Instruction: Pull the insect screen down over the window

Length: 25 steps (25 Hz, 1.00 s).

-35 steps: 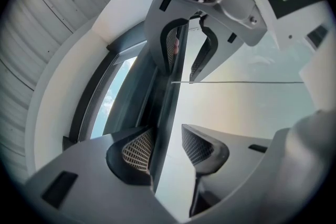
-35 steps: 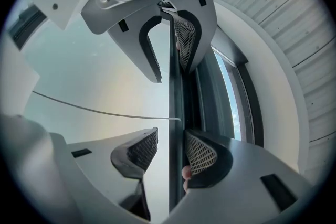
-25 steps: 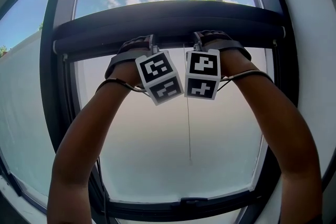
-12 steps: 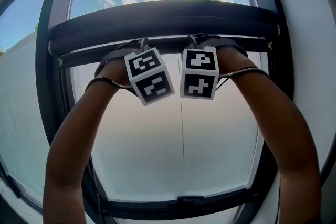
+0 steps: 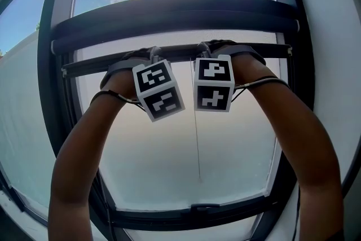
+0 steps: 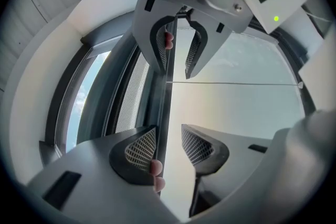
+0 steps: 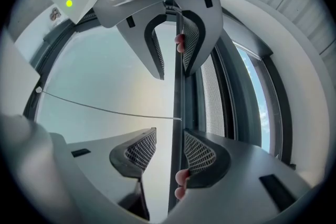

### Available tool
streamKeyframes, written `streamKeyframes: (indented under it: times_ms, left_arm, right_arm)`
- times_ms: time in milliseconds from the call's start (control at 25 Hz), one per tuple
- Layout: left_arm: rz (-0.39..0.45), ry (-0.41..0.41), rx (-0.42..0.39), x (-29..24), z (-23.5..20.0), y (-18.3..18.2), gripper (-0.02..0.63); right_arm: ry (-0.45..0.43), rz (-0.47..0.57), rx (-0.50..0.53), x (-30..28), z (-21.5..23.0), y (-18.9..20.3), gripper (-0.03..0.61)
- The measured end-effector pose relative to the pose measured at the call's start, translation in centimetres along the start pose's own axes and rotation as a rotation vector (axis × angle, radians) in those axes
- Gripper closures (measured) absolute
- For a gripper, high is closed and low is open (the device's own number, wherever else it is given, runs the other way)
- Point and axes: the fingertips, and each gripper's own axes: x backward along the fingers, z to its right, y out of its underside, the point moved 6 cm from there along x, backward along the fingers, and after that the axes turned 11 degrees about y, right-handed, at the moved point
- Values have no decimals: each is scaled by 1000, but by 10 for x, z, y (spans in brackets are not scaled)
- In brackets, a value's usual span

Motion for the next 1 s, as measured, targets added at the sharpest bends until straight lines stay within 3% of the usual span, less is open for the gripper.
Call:
streamKeyframes:
  times_ms: [360,600,800,1000]
  left_arm:
    - [39,128,36,2,40,7,462]
    - [-12,58,-26,0,59,4,463]
    - [27,140,24,3,73,8,483]
    - [39,226,19,5,100,10,494]
  right_arm:
    - [-31,15,8,14,-42,-4,415]
    - [-96,-6,-26,20,-53,-5,414]
    - [-172,-22,-21,26,-67,-10,416]
    - [-222,-37,6,38,-94,-12,415]
